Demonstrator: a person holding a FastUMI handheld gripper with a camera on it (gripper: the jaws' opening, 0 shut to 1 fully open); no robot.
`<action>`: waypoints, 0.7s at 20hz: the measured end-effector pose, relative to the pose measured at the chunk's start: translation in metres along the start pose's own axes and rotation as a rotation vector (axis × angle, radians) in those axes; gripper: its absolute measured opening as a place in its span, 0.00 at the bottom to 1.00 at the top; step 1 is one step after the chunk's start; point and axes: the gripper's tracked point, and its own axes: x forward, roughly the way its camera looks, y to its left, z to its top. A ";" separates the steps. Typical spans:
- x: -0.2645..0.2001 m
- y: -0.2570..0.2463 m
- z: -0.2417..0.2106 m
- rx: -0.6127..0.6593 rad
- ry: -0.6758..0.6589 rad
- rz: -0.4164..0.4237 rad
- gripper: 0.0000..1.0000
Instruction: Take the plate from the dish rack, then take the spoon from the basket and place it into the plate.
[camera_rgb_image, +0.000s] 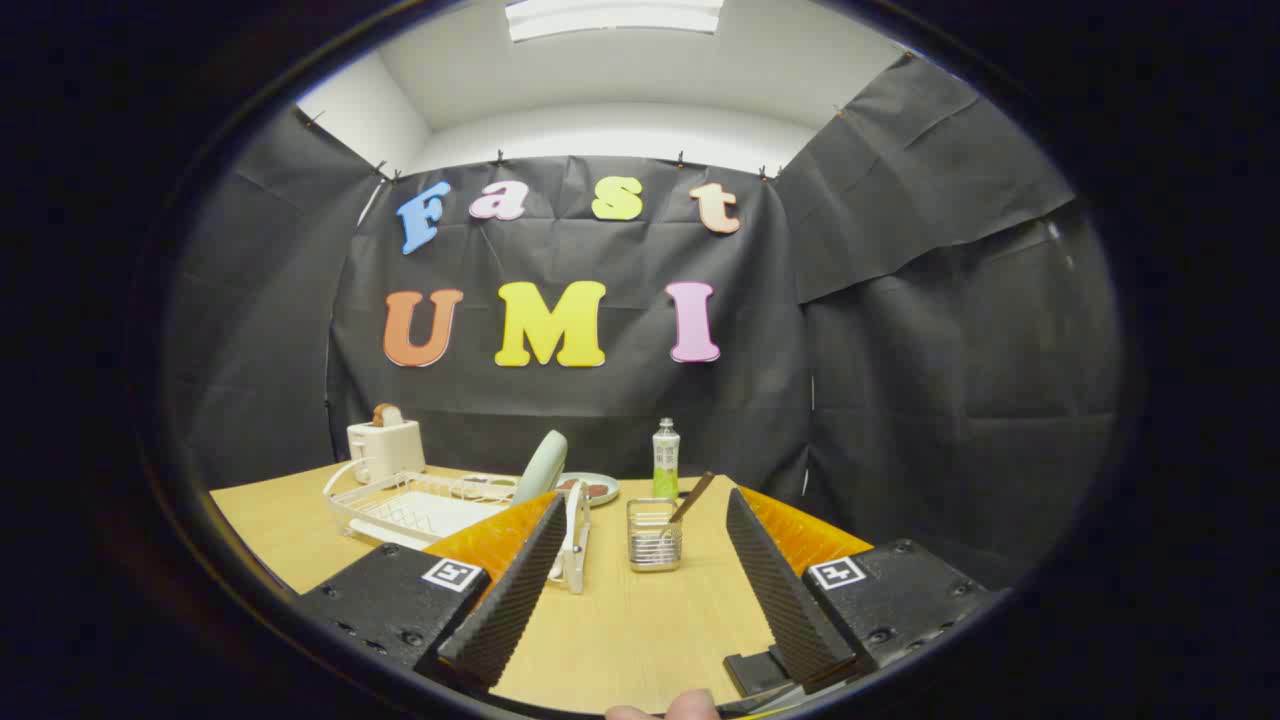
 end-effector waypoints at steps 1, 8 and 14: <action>-0.001 0.001 0.000 0.003 0.002 0.004 1.00; 0.003 0.006 -0.003 0.003 0.008 0.009 1.00; 0.009 0.009 -0.005 0.010 0.012 0.022 1.00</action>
